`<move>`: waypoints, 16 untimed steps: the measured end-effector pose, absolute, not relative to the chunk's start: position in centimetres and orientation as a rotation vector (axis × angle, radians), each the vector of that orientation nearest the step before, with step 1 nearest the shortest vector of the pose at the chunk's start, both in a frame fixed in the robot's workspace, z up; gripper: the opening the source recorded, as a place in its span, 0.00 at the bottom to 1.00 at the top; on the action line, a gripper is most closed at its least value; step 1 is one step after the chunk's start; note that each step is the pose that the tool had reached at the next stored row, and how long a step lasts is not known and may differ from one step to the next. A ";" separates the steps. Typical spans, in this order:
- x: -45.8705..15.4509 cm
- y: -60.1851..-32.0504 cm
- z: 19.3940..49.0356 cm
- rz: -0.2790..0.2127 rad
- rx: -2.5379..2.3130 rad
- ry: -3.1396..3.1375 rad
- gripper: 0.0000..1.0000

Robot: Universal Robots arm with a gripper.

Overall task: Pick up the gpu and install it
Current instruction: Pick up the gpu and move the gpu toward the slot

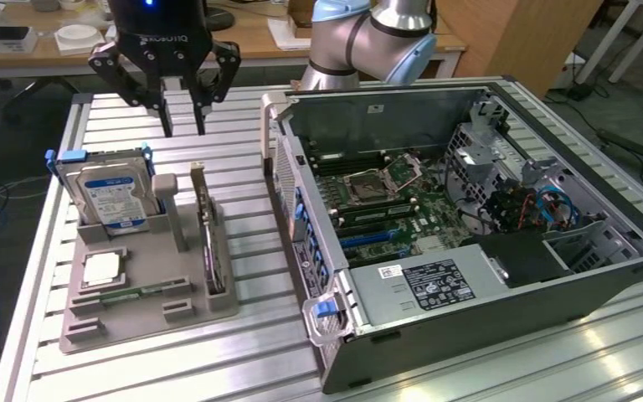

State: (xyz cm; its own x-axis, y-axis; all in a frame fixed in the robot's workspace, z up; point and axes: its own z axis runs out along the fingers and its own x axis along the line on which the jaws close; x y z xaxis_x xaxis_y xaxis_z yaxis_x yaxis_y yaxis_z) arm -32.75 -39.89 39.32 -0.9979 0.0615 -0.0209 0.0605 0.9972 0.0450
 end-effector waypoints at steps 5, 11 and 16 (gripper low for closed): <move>-32.7 -39.9 39.3 0.068 -0.023 3.121 0.41; -32.7 -40.3 39.0 0.063 -0.043 3.123 0.41; -32.8 -40.6 38.8 0.062 -0.042 3.124 0.41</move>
State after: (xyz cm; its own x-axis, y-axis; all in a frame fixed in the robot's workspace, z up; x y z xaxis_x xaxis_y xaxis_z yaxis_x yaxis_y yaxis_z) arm -32.75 -40.55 38.81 -0.9995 -0.0268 -0.0172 -0.0274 0.9988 0.0395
